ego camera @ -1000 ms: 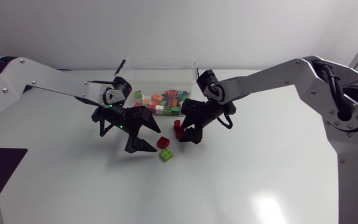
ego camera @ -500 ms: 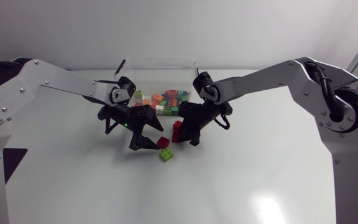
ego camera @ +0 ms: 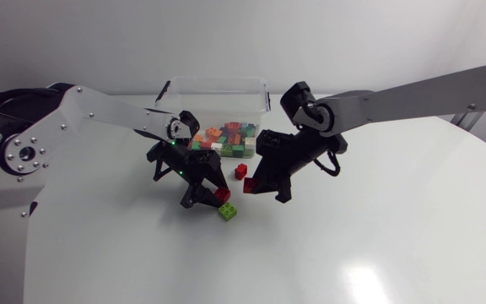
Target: Place the duplo bricks in the container
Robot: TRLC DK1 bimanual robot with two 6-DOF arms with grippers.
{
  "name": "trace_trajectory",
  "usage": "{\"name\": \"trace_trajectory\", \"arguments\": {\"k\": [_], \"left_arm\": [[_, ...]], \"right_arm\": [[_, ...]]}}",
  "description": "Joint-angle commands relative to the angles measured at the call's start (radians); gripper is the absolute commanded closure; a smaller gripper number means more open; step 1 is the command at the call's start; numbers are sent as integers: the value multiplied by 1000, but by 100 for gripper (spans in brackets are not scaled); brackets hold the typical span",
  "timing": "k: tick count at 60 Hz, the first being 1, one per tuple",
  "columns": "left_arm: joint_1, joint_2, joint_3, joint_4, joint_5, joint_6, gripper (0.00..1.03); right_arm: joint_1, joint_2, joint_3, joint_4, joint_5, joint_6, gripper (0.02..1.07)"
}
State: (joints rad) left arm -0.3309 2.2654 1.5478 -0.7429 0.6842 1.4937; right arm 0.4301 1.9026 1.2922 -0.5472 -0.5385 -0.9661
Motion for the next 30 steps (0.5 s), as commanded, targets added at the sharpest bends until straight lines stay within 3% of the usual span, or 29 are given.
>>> {"name": "trace_trajectory", "arguments": {"k": [1,17,30], "left_arm": [[-3,31,14,-19,6,42,68],[21,-66,-48,-36,5,31,69],[52,-280,-178,48,5,-133,70]], "right_arm": [[-5,-57,-30,-16,-6,-19,81],[-11,-109,-1,69,-6,90,81],[-13,-108,32,214,-6,225,81]]}}
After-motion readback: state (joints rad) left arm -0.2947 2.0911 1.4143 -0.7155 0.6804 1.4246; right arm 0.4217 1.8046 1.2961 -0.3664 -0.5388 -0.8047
